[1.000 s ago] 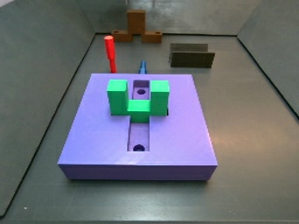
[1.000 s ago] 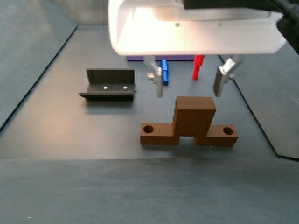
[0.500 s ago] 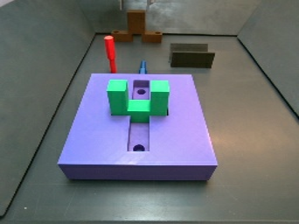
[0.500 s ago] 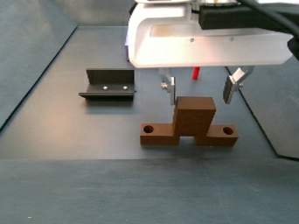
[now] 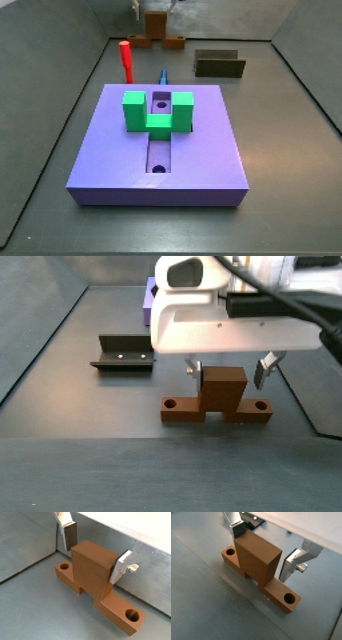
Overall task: Pick up the brown object. Move up. Move to above the board. Insert the brown object.
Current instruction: Pick up the brown object.
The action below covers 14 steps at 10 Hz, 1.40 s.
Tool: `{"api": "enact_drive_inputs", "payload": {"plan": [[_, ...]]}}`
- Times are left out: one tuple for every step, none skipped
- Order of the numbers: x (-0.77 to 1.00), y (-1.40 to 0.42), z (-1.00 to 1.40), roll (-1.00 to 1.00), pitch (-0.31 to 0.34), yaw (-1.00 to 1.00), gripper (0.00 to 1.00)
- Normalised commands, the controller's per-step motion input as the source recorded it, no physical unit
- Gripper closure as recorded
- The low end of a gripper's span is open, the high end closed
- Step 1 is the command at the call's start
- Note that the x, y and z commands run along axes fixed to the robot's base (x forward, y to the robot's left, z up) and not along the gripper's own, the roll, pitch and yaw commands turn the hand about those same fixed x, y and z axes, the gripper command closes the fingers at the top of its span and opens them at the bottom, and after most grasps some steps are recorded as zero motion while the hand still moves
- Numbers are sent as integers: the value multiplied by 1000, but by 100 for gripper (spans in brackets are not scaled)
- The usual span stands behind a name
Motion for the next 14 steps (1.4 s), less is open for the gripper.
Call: {"api": "enact_drive_inputs", "payload": {"plan": [[6,0,-174,-10,0,0,0],[0,0,-134,-19,0,0,0],[0,0,-46,0,0,0,0],[0,0,0,0,0,0,0],[0,0,0,0,0,0,100],[0,0,0,0,0,0,100],[0,0,0,0,0,0,100],[0,0,0,0,0,0,100],[0,0,0,0,0,0,100],[0,0,0,0,0,0,100],[0,0,0,0,0,0,100],[0,0,0,0,0,0,100],[0,0,0,0,0,0,100],[0,0,0,0,0,0,100]]}}
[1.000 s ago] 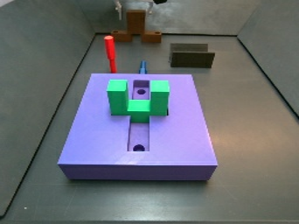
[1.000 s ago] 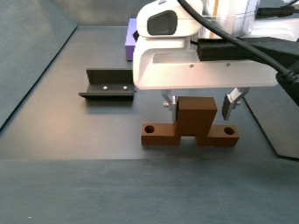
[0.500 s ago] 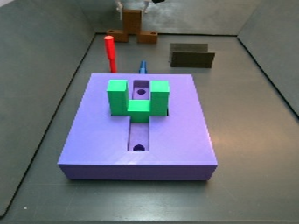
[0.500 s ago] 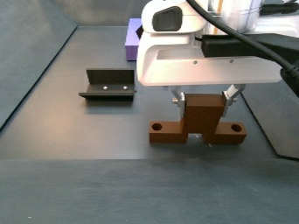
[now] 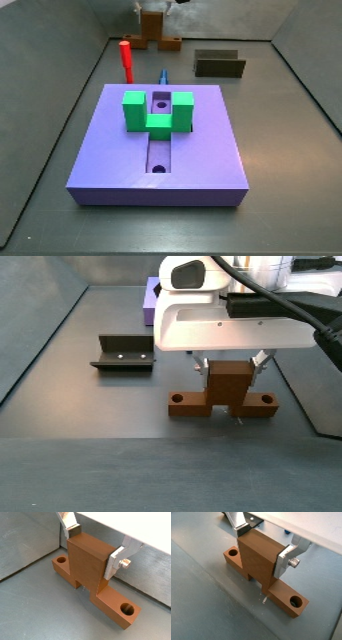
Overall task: Pick up the brown object. Move up. Move to above the board. Insert the brown object.
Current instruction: Pick up the brown object, then move up, then move to above the board.
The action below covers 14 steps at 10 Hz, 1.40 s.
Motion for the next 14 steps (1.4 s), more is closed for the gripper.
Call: {"api": "enact_drive_inputs", "payload": {"plan": [[0,0,0,0,0,0,100],[0,0,0,0,0,0,100],[0,0,0,0,0,0,100],[0,0,0,0,0,0,100],[0,0,0,0,0,0,100],[0,0,0,0,0,0,100],[0,0,833,0,0,0,100],[-25,-82,771,-13,28,-48,100],[-49,-59,550,27,40,-49,100],[-24,-29,268,65,30,-21,100],[0,0,1400,0,0,0,100],[-13,9,1400,-21,14,5,100],[-52,-4,1400,9,25,3,100],[-27,-2,1400,17,11,4,100]]}}
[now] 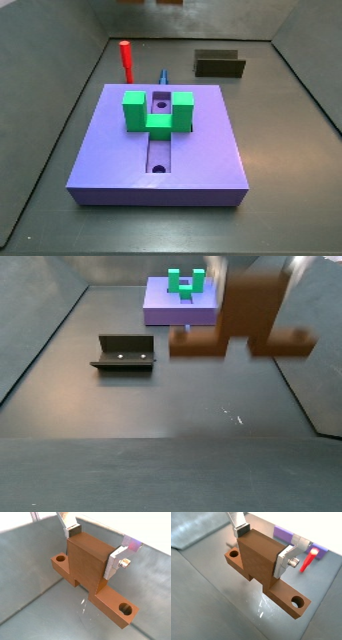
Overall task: Pick up the brown object. Move up. Move to above the board. Insert the brown object.
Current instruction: Move to above the board.
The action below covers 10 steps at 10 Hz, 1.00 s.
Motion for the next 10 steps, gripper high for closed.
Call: {"api": "enact_drive_inputs", "payload": {"plan": [[53,27,1400,-11,58,1,100],[46,16,853,-12,85,-2,100],[17,-9,234,6,79,3,100],[156,-1400,118,-110,92,76,100],[154,-1400,125,-99,75,74,100],[146,-1400,130,-26,43,57,100],[143,-1400,126,-46,-5,21,100],[145,-1400,128,-18,8,15,100],[145,-1400,131,-12,18,12,100],[145,-1400,136,-24,21,10,100]]}}
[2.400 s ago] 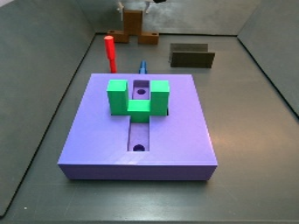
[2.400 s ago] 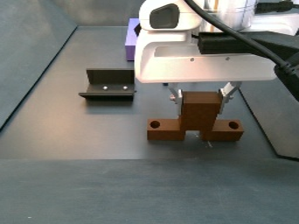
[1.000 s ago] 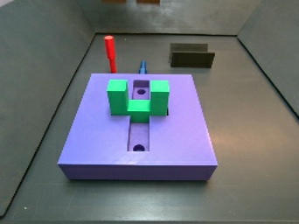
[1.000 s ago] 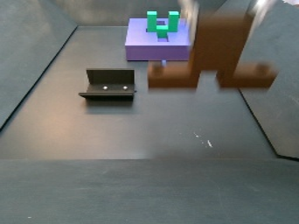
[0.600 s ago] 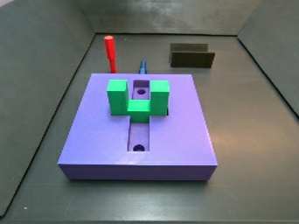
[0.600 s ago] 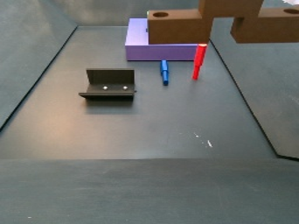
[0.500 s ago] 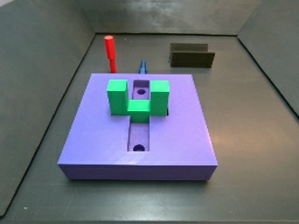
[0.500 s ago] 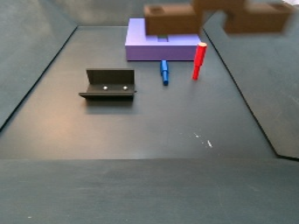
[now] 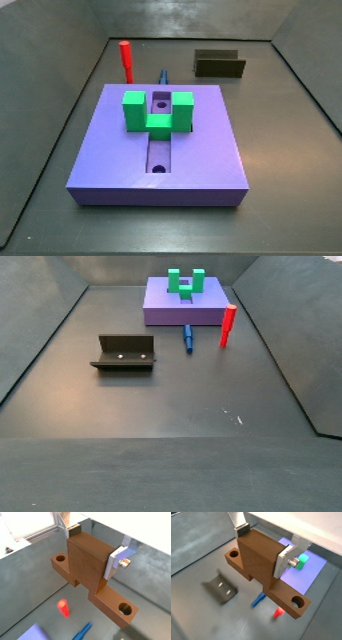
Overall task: Pick up the brown object. Move up. Move to above the board. Insert the brown object.
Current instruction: Move to above the board, then insert the brown object.
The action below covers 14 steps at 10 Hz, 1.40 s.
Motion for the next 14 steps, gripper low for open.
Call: {"api": "enact_drive_inputs", "payload": {"plan": [[148,-1400,144,-6,34,11,100],[156,-1400,150,-6,62,7,100],[170,-1400,152,2,86,10,100],[196,-1400,154,5,113,9,100],[223,-1400,160,0,140,8,100],[260,-1400,181,7,162,6,100],[176,-786,109,17,164,9,100],[142,-501,75,20,164,8,100],[82,-221,47,6,112,10,100],[51,-178,43,11,90,9,100],[0,0,-86,0,-26,0,100],[-126,0,-71,-41,-96,0,100],[-217,0,-100,-149,-206,-14,100],[-294,0,-140,-154,-269,-106,100]]}}
